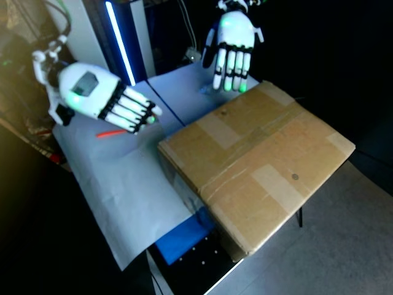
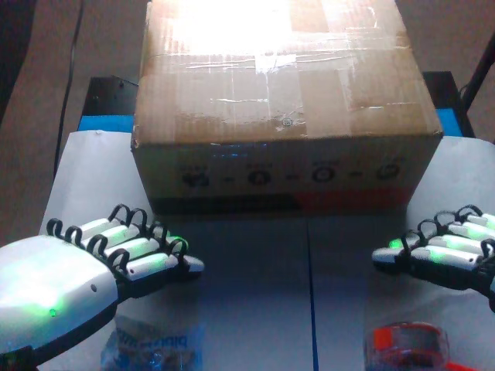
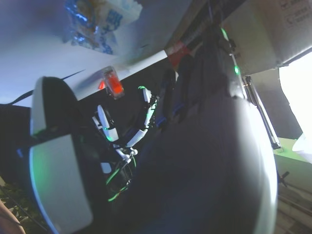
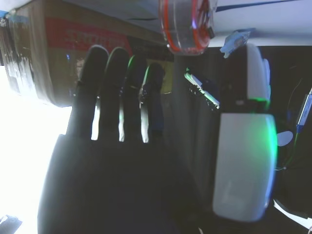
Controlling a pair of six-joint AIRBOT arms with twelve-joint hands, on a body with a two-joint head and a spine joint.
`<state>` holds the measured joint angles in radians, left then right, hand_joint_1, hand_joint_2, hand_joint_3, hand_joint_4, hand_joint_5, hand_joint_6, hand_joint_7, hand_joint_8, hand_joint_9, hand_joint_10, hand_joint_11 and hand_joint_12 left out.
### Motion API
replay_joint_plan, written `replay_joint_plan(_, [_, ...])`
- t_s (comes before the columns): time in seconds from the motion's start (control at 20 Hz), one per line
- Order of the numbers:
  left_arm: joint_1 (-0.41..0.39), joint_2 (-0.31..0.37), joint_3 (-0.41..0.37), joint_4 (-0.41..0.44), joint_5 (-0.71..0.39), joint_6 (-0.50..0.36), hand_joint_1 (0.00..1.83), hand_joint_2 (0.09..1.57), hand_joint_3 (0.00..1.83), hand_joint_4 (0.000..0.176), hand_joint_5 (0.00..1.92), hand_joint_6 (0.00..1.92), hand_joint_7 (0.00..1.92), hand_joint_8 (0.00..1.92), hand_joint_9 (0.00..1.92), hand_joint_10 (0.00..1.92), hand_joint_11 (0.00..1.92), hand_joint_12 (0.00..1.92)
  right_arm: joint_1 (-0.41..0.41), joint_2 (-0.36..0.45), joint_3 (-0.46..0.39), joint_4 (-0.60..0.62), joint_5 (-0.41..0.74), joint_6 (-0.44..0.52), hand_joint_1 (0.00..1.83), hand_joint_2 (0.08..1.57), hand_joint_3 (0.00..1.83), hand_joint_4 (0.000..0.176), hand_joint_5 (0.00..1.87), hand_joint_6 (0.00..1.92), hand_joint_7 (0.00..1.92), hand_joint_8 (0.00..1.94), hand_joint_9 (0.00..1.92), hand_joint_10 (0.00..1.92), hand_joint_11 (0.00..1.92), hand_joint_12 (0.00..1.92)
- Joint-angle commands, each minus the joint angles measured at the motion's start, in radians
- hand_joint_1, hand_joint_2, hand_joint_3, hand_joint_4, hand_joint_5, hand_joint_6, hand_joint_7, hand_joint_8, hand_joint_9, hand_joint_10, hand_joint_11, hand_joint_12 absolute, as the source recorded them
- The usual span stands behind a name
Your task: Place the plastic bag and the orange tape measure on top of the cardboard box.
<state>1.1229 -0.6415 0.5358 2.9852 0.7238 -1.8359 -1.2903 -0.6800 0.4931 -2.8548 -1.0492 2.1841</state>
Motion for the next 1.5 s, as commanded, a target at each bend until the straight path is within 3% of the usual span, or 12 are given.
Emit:
replay_joint_plan(0.0, [-0.010, -0.003, 0.000, 0.027, 0.102, -0.003, 0.59, 0.99, 0.00, 0.017, 0.24, 0.05, 0.17, 0.03, 0.00, 0.30, 0.00, 1.28, 0.004, -0.002, 0.002, -0.020, -0.103, 0.005, 0.68, 0.87, 0.00, 0.000, 0.39, 0.04, 0.37, 0.07, 0.10, 0.81, 0.00, 1.47])
replay_joint_plan(0.15, [-0.010, -0.012, 0.010, 0.027, 0.099, -0.003, 0.60, 0.98, 0.00, 0.025, 0.24, 0.02, 0.17, 0.01, 0.00, 0.33, 0.00, 1.25, 0.004, -0.006, 0.008, -0.007, -0.103, -0.013, 0.64, 0.89, 0.00, 0.000, 0.38, 0.02, 0.35, 0.04, 0.04, 0.84, 0.00, 1.42])
replay_joint_plan(0.3, [-0.011, -0.033, 0.021, 0.027, 0.071, -0.004, 0.57, 0.98, 0.00, 0.023, 0.25, 0.02, 0.19, 0.01, 0.00, 0.43, 0.00, 1.43, 0.004, -0.028, 0.028, 0.008, -0.103, -0.017, 0.71, 0.88, 0.00, 0.000, 0.37, 0.01, 0.32, 0.02, 0.00, 0.90, 0.00, 1.44])
replay_joint_plan(0.35, [-0.011, -0.044, 0.029, 0.027, 0.060, -0.004, 0.54, 0.98, 0.00, 0.044, 0.25, 0.01, 0.16, 0.00, 0.00, 0.39, 0.00, 1.40, 0.004, -0.035, 0.033, 0.011, -0.103, -0.018, 0.71, 0.87, 0.00, 0.000, 0.37, 0.01, 0.32, 0.01, 0.00, 0.89, 0.00, 1.46])
replay_joint_plan(0.55, [-0.011, -0.092, 0.056, 0.013, 0.023, -0.005, 0.61, 0.95, 0.00, 0.031, 0.27, 0.01, 0.15, 0.01, 0.00, 0.36, 0.00, 1.36, 0.004, -0.084, 0.058, 0.032, -0.085, -0.042, 0.67, 0.88, 0.00, 0.000, 0.35, 0.01, 0.32, 0.01, 0.00, 0.88, 0.00, 1.48])
replay_joint_plan(0.6, [-0.011, -0.097, 0.059, 0.007, 0.021, -0.005, 0.64, 0.95, 0.00, 0.015, 0.29, 0.01, 0.16, 0.01, 0.00, 0.39, 0.00, 1.39, 0.004, -0.094, 0.064, 0.038, -0.075, -0.050, 0.64, 0.87, 0.00, 0.000, 0.34, 0.01, 0.31, 0.01, 0.00, 0.90, 0.00, 1.51])
replay_joint_plan(0.8, [-0.001, -0.123, 0.074, -0.016, 0.005, -0.005, 0.63, 0.96, 0.00, 0.060, 0.24, 0.00, 0.12, 0.00, 0.00, 0.24, 0.00, 1.21, 0.005, -0.139, 0.092, 0.061, -0.029, -0.078, 0.67, 0.86, 0.00, 0.000, 0.37, 0.02, 0.35, 0.03, 0.03, 0.93, 0.00, 1.53])
replay_joint_plan(0.9, [0.008, -0.140, 0.087, -0.028, -0.011, -0.005, 0.66, 0.96, 0.00, 0.017, 0.28, 0.01, 0.15, 0.01, 0.00, 0.33, 0.00, 1.22, 0.006, -0.152, 0.099, 0.081, -0.004, -0.124, 0.61, 0.88, 0.00, 0.000, 0.38, 0.02, 0.38, 0.03, 0.06, 0.87, 0.00, 1.51])
replay_joint_plan(1.0, [0.016, -0.159, 0.102, -0.046, -0.019, -0.003, 0.71, 0.95, 0.00, 0.000, 0.32, 0.01, 0.19, 0.02, 0.01, 0.41, 0.00, 1.20, 0.006, -0.169, 0.112, 0.099, 0.016, -0.139, 0.60, 0.88, 0.00, 0.000, 0.38, 0.02, 0.39, 0.04, 0.06, 0.94, 0.00, 1.56])
replay_joint_plan(1.2, [0.017, -0.202, 0.135, -0.086, -0.063, 0.018, 0.71, 0.98, 0.00, 0.000, 0.38, 0.01, 0.26, 0.02, 0.03, 0.49, 0.00, 1.28, 0.006, -0.192, 0.126, 0.118, 0.034, -0.172, 0.61, 0.87, 0.00, 0.000, 0.40, 0.03, 0.39, 0.05, 0.07, 0.97, 0.00, 1.57])
replay_joint_plan(1.35, [0.026, -0.219, 0.136, -0.139, -0.093, 0.091, 0.75, 1.05, 0.01, 0.000, 0.46, 0.01, 0.34, 0.02, 0.04, 0.69, 0.00, 1.50, 0.008, -0.208, 0.137, 0.121, 0.050, -0.178, 0.81, 0.87, 0.00, 0.000, 0.46, 0.05, 0.43, 0.06, 0.12, 0.93, 0.00, 1.55])
replay_joint_plan(1.45, [0.045, -0.219, 0.136, -0.150, -0.095, 0.091, 0.79, 1.03, 0.00, 0.000, 0.57, 0.02, 0.40, 0.02, 0.06, 0.79, 0.00, 1.52, 0.011, -0.212, 0.138, 0.121, 0.055, -0.187, 0.92, 0.93, 0.00, 0.000, 0.55, 0.09, 0.47, 0.28, 0.17, 1.11, 0.00, 1.64])
